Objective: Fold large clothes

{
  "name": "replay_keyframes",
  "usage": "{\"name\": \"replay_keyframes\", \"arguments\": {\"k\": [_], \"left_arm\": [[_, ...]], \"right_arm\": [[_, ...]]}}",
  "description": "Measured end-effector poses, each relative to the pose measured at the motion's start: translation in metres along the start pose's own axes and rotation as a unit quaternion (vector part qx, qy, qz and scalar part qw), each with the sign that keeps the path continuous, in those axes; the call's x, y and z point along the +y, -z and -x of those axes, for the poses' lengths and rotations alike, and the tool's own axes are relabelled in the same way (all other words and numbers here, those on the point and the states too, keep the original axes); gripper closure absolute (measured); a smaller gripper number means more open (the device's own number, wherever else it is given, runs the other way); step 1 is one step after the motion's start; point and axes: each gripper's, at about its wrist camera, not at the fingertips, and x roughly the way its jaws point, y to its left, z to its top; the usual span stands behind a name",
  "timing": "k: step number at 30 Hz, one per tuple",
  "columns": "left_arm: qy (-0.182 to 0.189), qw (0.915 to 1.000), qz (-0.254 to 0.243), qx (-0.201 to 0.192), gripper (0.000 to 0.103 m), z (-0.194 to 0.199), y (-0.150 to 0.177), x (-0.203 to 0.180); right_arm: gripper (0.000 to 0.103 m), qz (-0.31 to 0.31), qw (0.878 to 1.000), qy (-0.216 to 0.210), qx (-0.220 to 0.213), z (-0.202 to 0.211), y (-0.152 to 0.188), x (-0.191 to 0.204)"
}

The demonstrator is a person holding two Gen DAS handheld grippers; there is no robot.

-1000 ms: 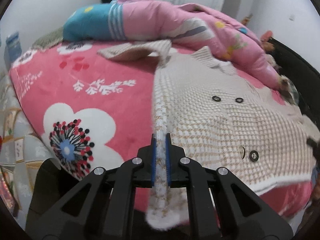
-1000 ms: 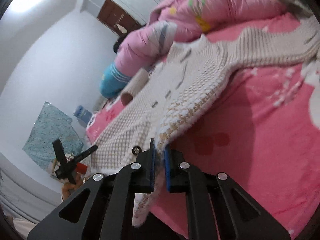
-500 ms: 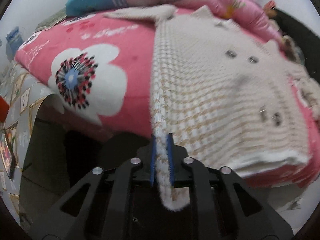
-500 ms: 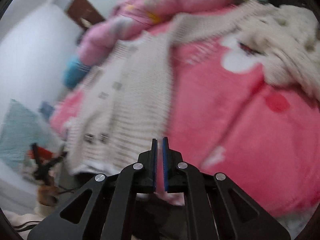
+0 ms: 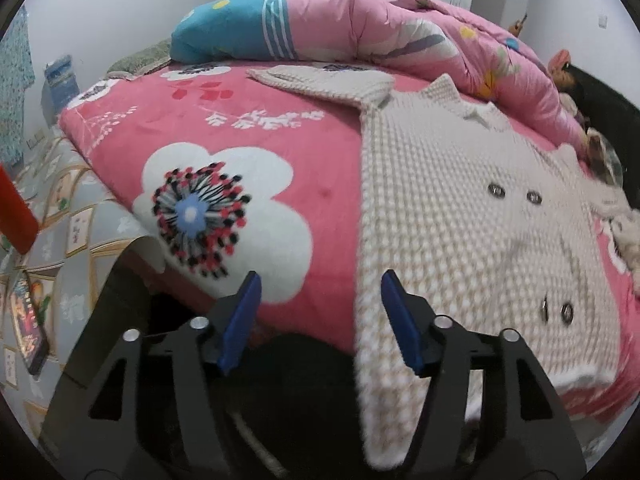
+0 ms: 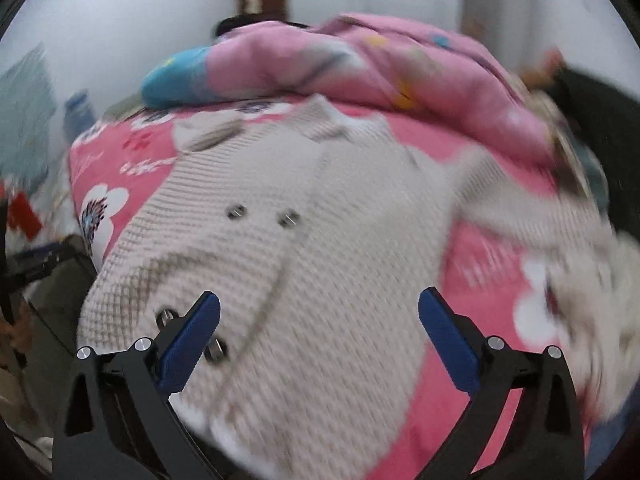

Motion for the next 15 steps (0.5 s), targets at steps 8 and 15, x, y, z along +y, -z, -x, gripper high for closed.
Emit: {"name": "replay_keyframes", "arguments": {"k": [8, 15], "left_arm": [[0.008, 0.9999, -0.008, 0.006, 0.029, -0.048, -0.048, -0.010], [0.005, 0.9996, 0.027, -0.004, 0.020, -0.083, -0.098, 0.012]], "right_arm": [[0.006, 0.124, 0.992, -0.019, 0.009, -0.070, -0.069, 0.087], [0.006, 0.140, 0.988, -0.068, 0.020, -0.130, -0.111, 0.124]]}}
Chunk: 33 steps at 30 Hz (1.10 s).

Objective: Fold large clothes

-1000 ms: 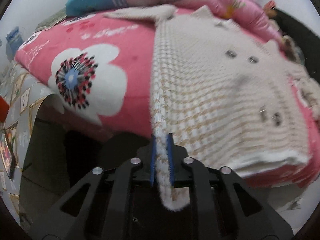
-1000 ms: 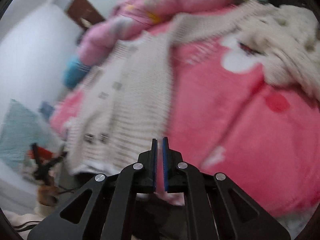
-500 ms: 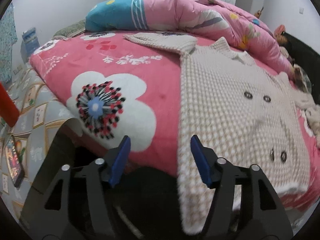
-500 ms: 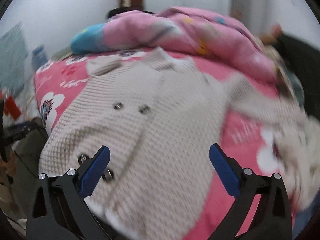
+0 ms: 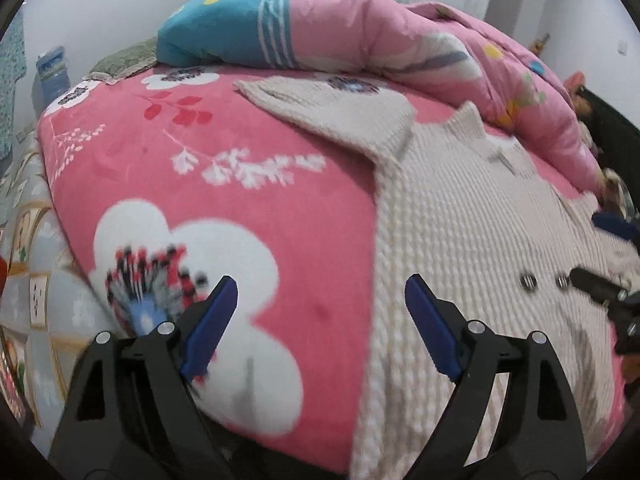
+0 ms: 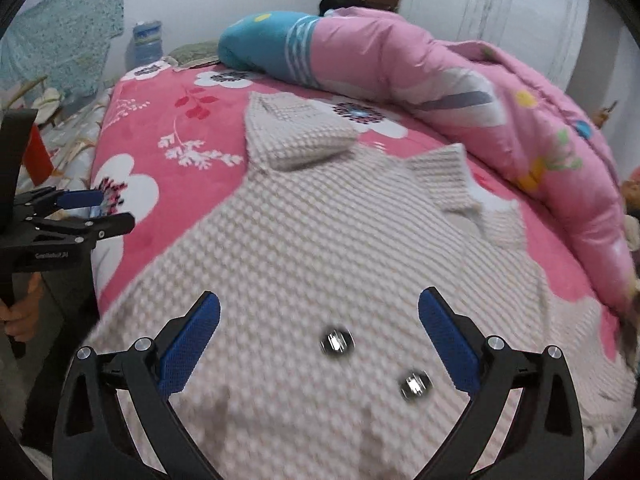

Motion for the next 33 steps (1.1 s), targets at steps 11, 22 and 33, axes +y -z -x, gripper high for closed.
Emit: {"name": "replay_keyframes", "arguments": {"k": [11, 22, 33], "left_arm": [[0.016, 0.9940, 0.106, -0.021, 0.020, -0.071, -0.111, 0.094], [0.082, 0.9794, 0.184, 0.017, 0.042, -0.204, -0.213, 0.138], [0.009, 0.9879, 0.149, 0.043, 0.095, -0.272, -0.238, 0.108]], "right_arm": [[0.006, -0.067, 0.995, -0.044, 0.055, -0.106, -0.034, -0.007], [0.006, -0.076, 0.994, -0.044, 0.066, -0.143, -0.011, -0.001], [0.006, -0.081, 0.993, -0.051, 0.064, -0.144, -0.010, -0.002]]}}
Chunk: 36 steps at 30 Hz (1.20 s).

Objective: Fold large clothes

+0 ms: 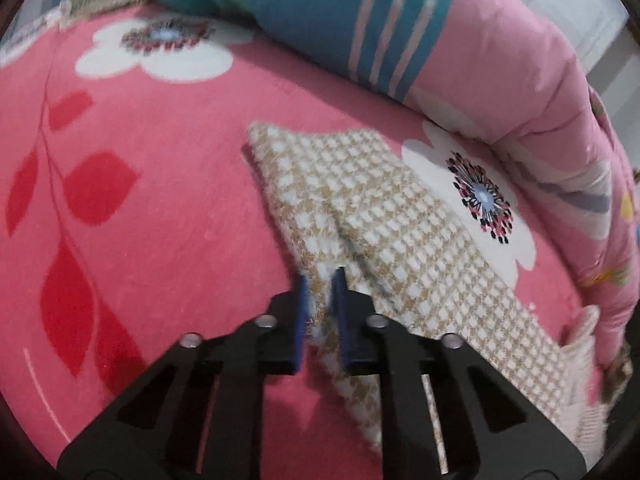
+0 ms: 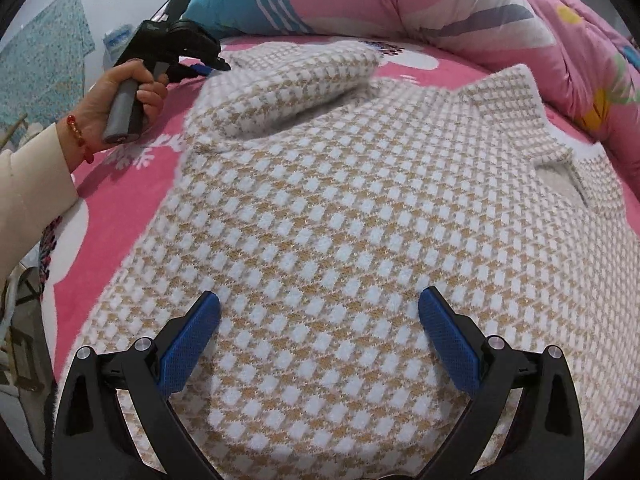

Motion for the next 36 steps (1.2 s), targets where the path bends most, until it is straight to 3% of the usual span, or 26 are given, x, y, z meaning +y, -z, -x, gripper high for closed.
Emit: {"name": "replay_keyframes", "arguments": {"k": [4, 6, 8, 11, 14, 18, 20, 23, 25, 27, 30, 31, 33, 36], "left_arm": [[-0.017, 0.9963, -0.062, -0.057, 0.097, 0.042, 0.005, -0.032], [-0.011, 0.9887, -0.115, -0.096, 0.097, 0.080, 0.014, -0.063], [0.010, 0.9810, -0.152, -0.121, 0.097, 0.113, 0.025, -0.092], [0.064, 0.9627, -0.217, -0.148, 0.097, 0.174, 0.054, -0.143], [0.115, 0.9433, -0.278, -0.141, 0.097, 0.214, 0.097, -0.190], [0.188, 0.9277, -0.313, -0.077, 0.096, 0.225, 0.165, -0.227], [0.205, 0.9254, -0.316, -0.043, 0.094, 0.213, 0.200, -0.234], [0.218, 0.9306, -0.294, 0.015, 0.087, 0.180, 0.246, -0.226], [0.211, 0.9373, -0.274, 0.044, 0.053, 0.150, 0.271, -0.211], [0.195, 0.9425, -0.267, 0.047, 0.041, 0.135, 0.287, -0.200], [0.197, 0.9453, -0.253, 0.060, 0.036, 0.133, 0.286, -0.189], [0.207, 0.9444, -0.248, 0.061, 0.030, 0.138, 0.282, -0.186], [0.221, 0.9424, -0.246, 0.051, 0.022, 0.151, 0.278, -0.180], [0.238, 0.9379, -0.251, 0.029, 0.021, 0.174, 0.273, -0.168]], "right_arm": [[0.006, -0.013, 1.000, -0.017, -0.003, 0.007, -0.005, -0.014], [0.006, -0.034, 0.999, -0.034, -0.002, 0.018, -0.009, -0.025], [0.006, -0.064, 0.996, -0.054, -0.012, 0.037, -0.009, -0.039], [0.006, -0.089, 0.993, -0.050, -0.052, 0.076, -0.002, -0.060], [0.006, -0.119, 0.988, -0.037, -0.092, 0.125, 0.019, -0.084], [0.006, -0.159, 0.980, -0.017, -0.115, 0.174, 0.056, -0.108], [0.006, -0.181, 0.977, -0.010, -0.113, 0.183, 0.075, -0.125], [0.006, -0.209, 0.974, -0.006, -0.090, 0.180, 0.097, -0.145], [0.006, -0.227, 0.971, -0.015, -0.072, 0.176, 0.107, -0.151], [0.006, -0.241, 0.968, -0.031, -0.058, 0.172, 0.113, -0.156], [0.006, -0.236, 0.969, -0.047, -0.054, 0.172, 0.111, -0.158], [0.006, -0.232, 0.970, -0.050, -0.054, 0.171, 0.107, -0.157], [0.006, -0.225, 0.971, -0.062, -0.056, 0.170, 0.095, -0.158], [0.006, -0.227, 0.967, -0.098, -0.066, 0.165, 0.075, -0.159]]}}
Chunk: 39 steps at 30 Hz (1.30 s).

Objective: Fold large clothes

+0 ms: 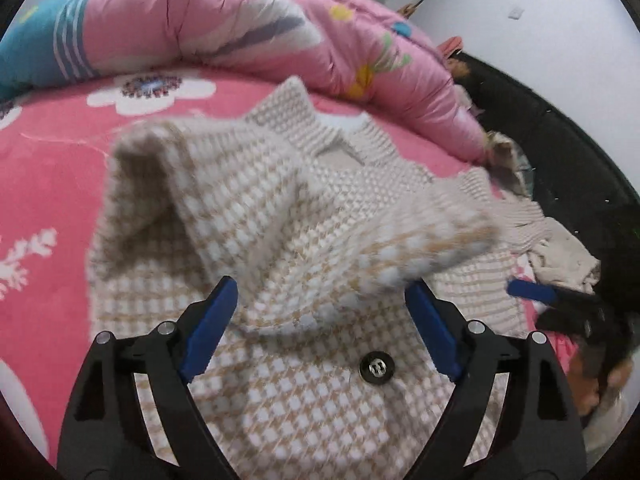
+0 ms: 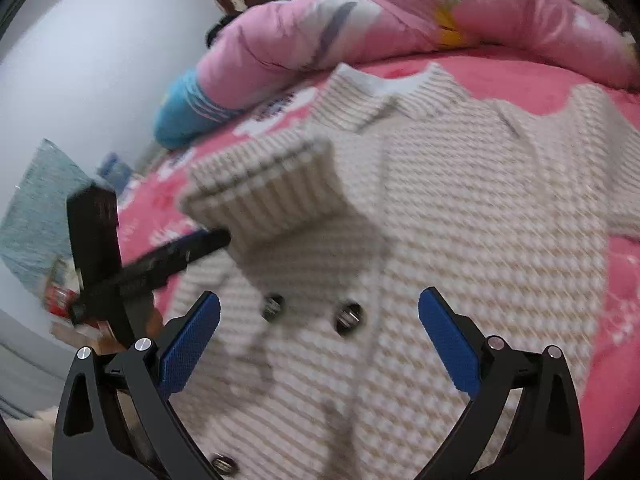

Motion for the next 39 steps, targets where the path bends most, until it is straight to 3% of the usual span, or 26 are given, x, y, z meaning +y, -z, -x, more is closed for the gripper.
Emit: {"name": "replay_keyframes", "arguments": {"k": [4, 6, 8, 12, 19, 22, 27, 32, 33, 35, 39], "left_arm": [[0.012, 0.9996, 0.019, -0.018, 0.020, 0.025, 0.006, 0.017], [0.000, 0.9993, 0.027, -0.024, 0.020, 0.031, 0.012, 0.027], [-0.030, 0.9986, 0.036, -0.024, 0.020, 0.030, 0.013, 0.036], [-0.137, 0.9893, 0.050, -0.009, 0.022, 0.018, 0.016, 0.051], [-0.192, 0.9791, 0.067, 0.016, 0.022, -0.003, 0.026, 0.067], [-0.184, 0.9794, 0.083, 0.007, 0.022, -0.001, 0.030, 0.075], [-0.185, 0.9795, 0.080, 0.003, 0.022, -0.002, 0.032, 0.073], [-0.184, 0.9797, 0.078, 0.000, 0.022, -0.005, 0.035, 0.076], [-0.184, 0.9798, 0.079, -0.002, 0.022, -0.003, 0.037, 0.076], [-0.182, 0.9800, 0.080, -0.003, 0.022, -0.003, 0.038, 0.076], [-0.176, 0.9811, 0.081, -0.005, 0.022, -0.002, 0.038, 0.078]], "right_arm": [[0.006, -0.061, 0.995, -0.078, 0.002, -0.014, -0.022, -0.007], [0.008, -0.086, 0.991, -0.104, 0.005, -0.020, -0.025, -0.012], [0.014, -0.112, 0.987, -0.118, 0.014, -0.028, -0.025, -0.018], [0.026, -0.145, 0.982, -0.114, 0.028, -0.035, -0.014, -0.028], [0.042, -0.205, 0.965, -0.153, 0.062, -0.041, 0.015, -0.037], [0.047, -0.213, 0.962, -0.147, 0.084, -0.049, 0.024, -0.033], [0.063, -0.219, 0.961, -0.124, 0.115, -0.077, 0.033, -0.030], [0.081, -0.185, 0.973, -0.074, 0.117, -0.094, 0.032, -0.020], [0.089, -0.172, 0.976, -0.065, 0.114, -0.093, 0.030, -0.014], [0.091, -0.150, 0.982, -0.054, 0.102, -0.089, 0.024, -0.002], [0.092, -0.068, 0.997, -0.017, 0.012, -0.040, -0.015, 0.029]]}}
